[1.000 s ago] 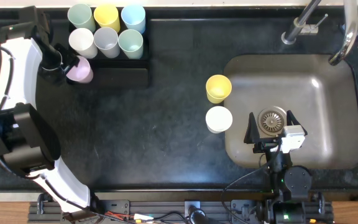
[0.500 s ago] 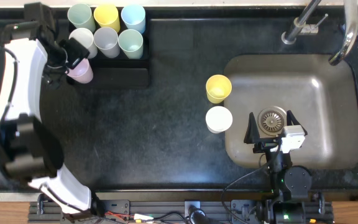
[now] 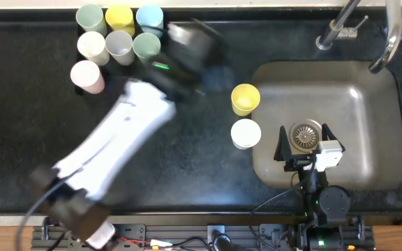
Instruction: Store Cups
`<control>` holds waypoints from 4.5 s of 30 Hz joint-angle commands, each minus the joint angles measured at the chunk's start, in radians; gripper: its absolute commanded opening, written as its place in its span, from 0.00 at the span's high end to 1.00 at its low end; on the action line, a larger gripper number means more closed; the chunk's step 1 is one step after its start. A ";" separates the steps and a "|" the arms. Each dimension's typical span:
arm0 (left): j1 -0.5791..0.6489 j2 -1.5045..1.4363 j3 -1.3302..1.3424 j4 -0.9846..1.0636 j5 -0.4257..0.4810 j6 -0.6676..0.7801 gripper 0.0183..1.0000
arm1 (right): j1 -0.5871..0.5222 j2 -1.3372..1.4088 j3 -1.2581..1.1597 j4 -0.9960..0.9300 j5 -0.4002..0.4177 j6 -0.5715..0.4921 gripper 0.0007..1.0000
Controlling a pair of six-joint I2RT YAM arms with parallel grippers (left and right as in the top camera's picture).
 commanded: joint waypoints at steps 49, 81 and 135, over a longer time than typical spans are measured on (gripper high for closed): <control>0.022 0.234 0.032 0.043 0.055 -0.179 0.98 | 0.005 -0.009 -0.013 0.005 -0.003 -0.003 0.00; 0.720 -0.029 -0.018 -0.321 0.051 -0.172 0.98 | 0.005 -0.009 -0.013 0.005 -0.003 -0.003 0.00; 0.689 0.120 -0.146 -0.087 -0.008 -0.193 0.00 | 0.005 -0.009 -0.013 0.005 -0.003 -0.003 0.00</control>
